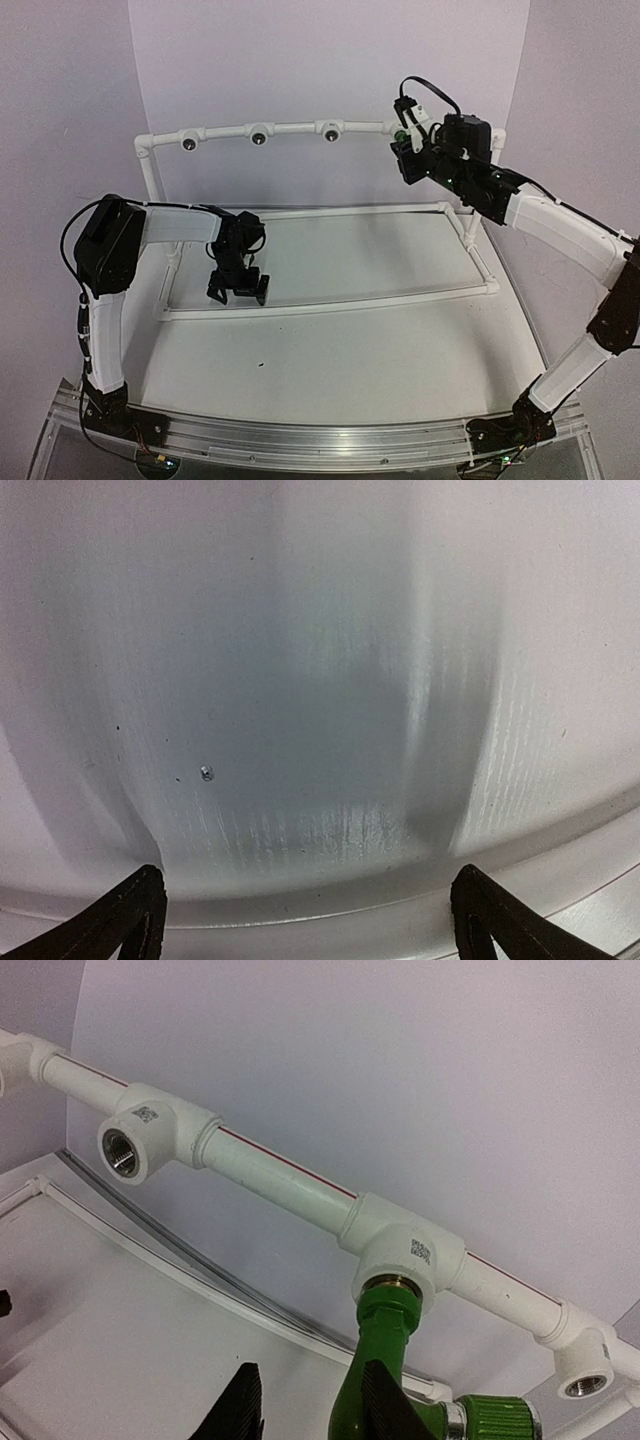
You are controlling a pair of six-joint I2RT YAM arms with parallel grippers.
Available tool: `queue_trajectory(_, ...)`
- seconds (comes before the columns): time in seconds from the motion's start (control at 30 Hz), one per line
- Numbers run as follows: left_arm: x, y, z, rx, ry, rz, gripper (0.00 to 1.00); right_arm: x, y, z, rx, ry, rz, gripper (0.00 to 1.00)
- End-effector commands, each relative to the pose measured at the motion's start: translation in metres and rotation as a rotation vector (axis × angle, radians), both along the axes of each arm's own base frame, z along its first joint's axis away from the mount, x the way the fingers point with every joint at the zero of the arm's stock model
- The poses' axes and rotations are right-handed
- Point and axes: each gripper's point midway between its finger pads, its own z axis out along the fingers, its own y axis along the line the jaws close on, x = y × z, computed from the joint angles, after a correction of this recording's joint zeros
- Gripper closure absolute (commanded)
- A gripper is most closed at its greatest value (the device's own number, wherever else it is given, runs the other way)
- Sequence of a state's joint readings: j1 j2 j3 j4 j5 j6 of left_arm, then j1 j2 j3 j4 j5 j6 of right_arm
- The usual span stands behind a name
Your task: Install the water faucets
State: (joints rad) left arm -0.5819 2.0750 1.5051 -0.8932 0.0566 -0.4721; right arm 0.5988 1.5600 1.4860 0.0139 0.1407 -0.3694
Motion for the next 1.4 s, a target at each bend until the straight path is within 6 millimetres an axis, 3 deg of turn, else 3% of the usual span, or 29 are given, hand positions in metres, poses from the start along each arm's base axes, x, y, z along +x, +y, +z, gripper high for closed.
queue_trajectory(0.0, -0.006, 0.001, 0.017, 0.011, -0.001, -0.024, 0.01, 0.0, 0.0, -0.046, 0.042, 0.175, 0.027, 0.73)
queue_trajectory(0.27, -0.003, -0.001, 0.015, 0.01, 0.0, -0.032, 0.01, 0.006, -0.011, -0.046, 0.211, 0.256, 0.056, 0.73)
queue_trajectory(0.5, 0.0, -0.003, 0.015, 0.005, 0.001, -0.031, 0.01, 0.014, -0.016, -0.049, 0.461, 0.404, 0.103, 0.77)
queue_trajectory(0.8, 0.0, -0.004, 0.015, 0.0, 0.005, -0.028, 0.01, 0.013, -0.019, -0.054, 0.591, 0.5, 0.132, 0.8)
queue_trajectory(0.97, 0.0, -0.005, 0.015, 0.0, 0.007, -0.027, 0.01, 0.006, -0.02, -0.042, 0.556, 0.459, 0.166, 0.39)
queue_trajectory(1.1, 0.0, -0.005, 0.015, -0.002, 0.007, -0.027, 0.01, -0.007, -0.022, -0.022, 0.434, 0.356, 0.227, 0.26)
queue_trajectory(1.23, 0.0, -0.005, 0.015, -0.001, 0.006, -0.027, 0.01, -0.015, -0.033, -0.01, 0.181, 0.208, 0.232, 0.17)
queue_trajectory(1.37, -0.001, -0.004, 0.015, -0.001, 0.006, -0.026, 0.01, -0.014, -0.051, -0.013, -0.118, 0.123, 0.185, 0.07)
